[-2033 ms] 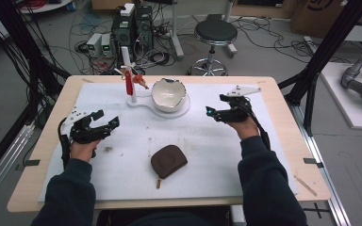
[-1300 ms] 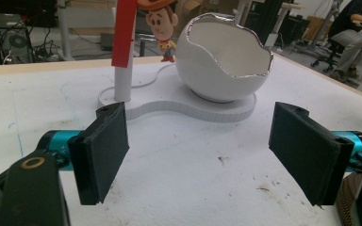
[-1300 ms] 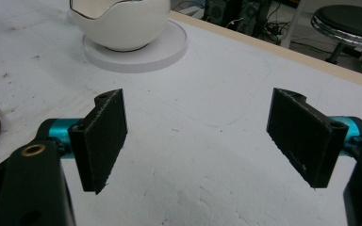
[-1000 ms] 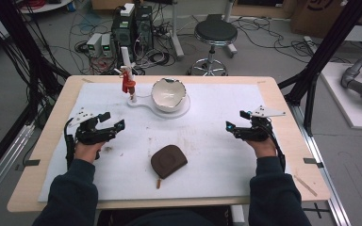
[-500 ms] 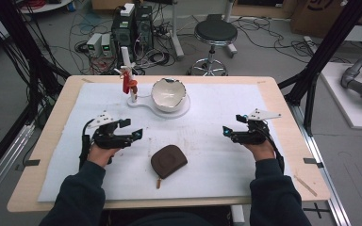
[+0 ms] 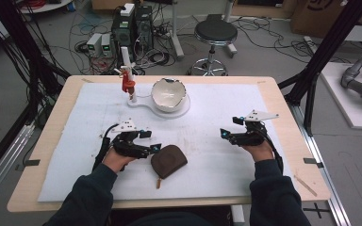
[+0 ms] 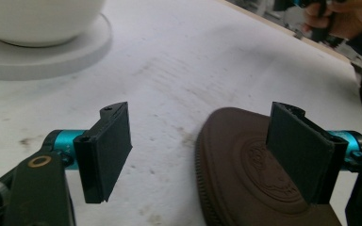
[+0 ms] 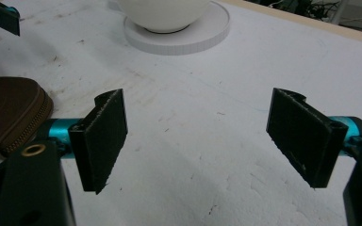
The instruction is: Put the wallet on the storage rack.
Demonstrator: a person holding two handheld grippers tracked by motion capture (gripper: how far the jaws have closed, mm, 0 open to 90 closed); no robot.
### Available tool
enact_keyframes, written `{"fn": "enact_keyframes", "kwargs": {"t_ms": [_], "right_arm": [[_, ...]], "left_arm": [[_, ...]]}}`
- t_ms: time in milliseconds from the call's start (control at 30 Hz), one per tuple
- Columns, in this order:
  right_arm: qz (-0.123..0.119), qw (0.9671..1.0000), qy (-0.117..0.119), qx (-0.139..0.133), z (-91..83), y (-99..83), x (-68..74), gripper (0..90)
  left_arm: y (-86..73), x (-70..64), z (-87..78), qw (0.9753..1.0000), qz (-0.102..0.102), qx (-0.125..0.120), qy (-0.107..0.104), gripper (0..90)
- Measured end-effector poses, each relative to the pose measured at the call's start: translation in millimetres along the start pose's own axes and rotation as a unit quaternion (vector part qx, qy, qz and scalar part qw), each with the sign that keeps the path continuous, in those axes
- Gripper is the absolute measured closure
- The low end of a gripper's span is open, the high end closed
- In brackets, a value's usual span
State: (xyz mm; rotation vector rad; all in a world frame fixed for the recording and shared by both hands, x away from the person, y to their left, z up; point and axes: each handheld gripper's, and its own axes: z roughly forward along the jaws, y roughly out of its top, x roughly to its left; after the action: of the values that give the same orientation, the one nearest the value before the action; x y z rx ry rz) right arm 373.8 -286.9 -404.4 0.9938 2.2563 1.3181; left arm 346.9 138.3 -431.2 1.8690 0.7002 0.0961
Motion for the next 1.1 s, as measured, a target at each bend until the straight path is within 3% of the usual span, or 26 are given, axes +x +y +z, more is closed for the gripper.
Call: {"fn": "enact_keyframes", "kwargs": {"t_ms": [133, 400, 533, 600, 633, 833, 933, 1100], "right_arm": [[0.001, 1.0, 0.004, 0.005, 1.2, -0.4, 0.1, 21.3], [-0.004, 0.9998, 0.018, 0.009, 4.1, -0.3, 2.8, 21.3], [-0.006, 0.9996, 0.027, 0.011, 5.3, 0.1, 5.3, 21.3], [-0.005, 0.9994, 0.031, 0.011, 5.9, 0.3, 6.3, 21.3], [-0.007, 0.9994, 0.032, 0.012, 6.3, 0.3, 6.8, 21.3], [-0.012, 0.9984, 0.049, 0.024, 12.5, 0.1, 11.7, 21.3], [-0.02, 0.9964, 0.077, 0.03, 18.3, 0.1, 18.0, 21.3], [-0.028, 0.9896, 0.13, 0.053, 35.1, 0.3, 35.0, 21.3]], "left_arm": [[-3.1, -3.5, 7.4, 0.9989, 0.008, 0.038, -0.026, 22.6], [-10.6, -6.4, 19.2, 0.9933, 0.024, 0.107, -0.037, 22.5], [-10.9, -4.1, 19.7, 0.993, 0.015, 0.107, -0.046, 22.5], [-10.1, -5.2, 17.9, 0.9915, 0.034, 0.104, -0.07, 33.1], [-9.6, -7.4, 17.4, 0.9913, 0.048, 0.104, -0.066, 39.7], [-7.4, -11.6, 17.2, 0.9903, 0.08, 0.1, -0.055, 42.9], [-5.8, -14.9, 17.9, 0.989, 0.102, 0.095, -0.049, 45.6], [-3.3, -21.2, 18.2, 0.9859, 0.139, 0.083, -0.042, 49.7]]}}
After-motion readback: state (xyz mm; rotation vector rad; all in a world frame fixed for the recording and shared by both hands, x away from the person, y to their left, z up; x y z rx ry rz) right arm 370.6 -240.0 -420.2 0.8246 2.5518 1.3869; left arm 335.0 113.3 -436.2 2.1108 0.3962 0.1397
